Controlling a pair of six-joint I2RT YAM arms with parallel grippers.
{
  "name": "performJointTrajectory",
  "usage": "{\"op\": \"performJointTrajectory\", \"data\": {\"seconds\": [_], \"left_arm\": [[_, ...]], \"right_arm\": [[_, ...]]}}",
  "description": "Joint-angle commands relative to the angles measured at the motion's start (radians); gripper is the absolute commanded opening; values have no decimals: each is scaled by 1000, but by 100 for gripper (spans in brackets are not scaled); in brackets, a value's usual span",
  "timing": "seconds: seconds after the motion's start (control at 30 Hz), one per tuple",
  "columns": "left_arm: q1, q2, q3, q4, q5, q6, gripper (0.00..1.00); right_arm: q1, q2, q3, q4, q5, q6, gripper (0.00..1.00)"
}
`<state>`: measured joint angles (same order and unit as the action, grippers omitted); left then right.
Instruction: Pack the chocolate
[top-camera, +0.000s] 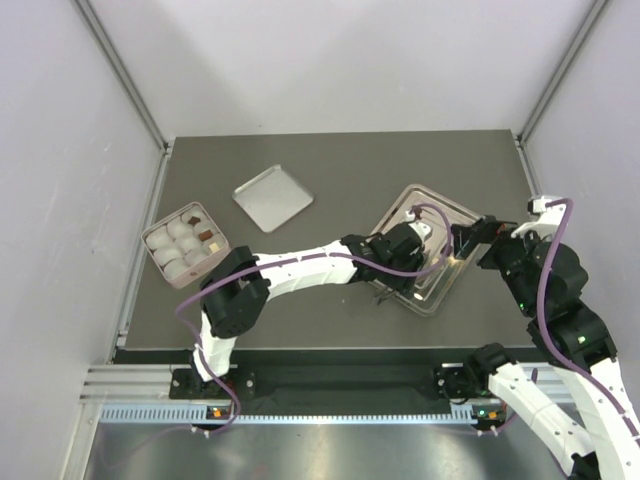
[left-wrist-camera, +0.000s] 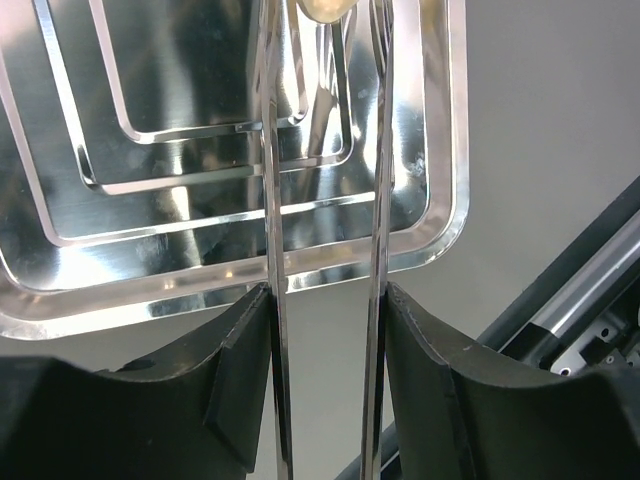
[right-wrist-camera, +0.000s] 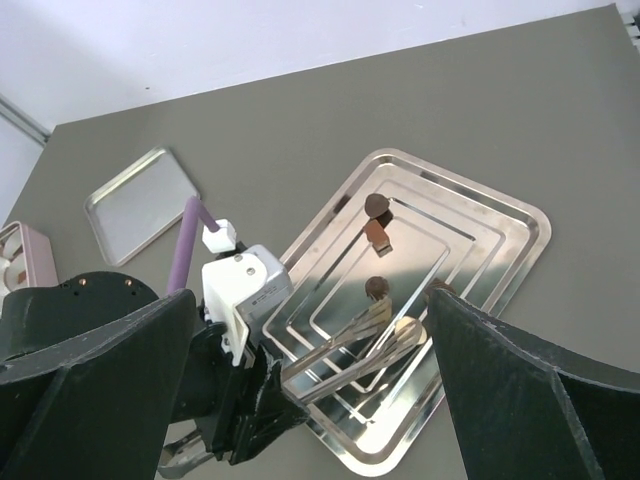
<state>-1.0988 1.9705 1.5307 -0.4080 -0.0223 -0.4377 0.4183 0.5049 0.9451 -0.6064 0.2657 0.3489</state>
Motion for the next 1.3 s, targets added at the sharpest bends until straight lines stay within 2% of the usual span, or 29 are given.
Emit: {"op": "performJointTrajectory", "data": {"seconds": [0.0, 0.93, 1.27], "left_arm": [[-3, 11, 40, 58, 7, 17, 50], [-29, 44, 51, 55, 13, 37, 47], [-38, 19, 48, 41, -22, 36, 40]], "right_arm": [[13, -6, 34, 4, 1, -8, 100], [14, -9, 23, 5, 4, -7, 100], [14, -16, 20, 4, 1, -1, 100]]}}
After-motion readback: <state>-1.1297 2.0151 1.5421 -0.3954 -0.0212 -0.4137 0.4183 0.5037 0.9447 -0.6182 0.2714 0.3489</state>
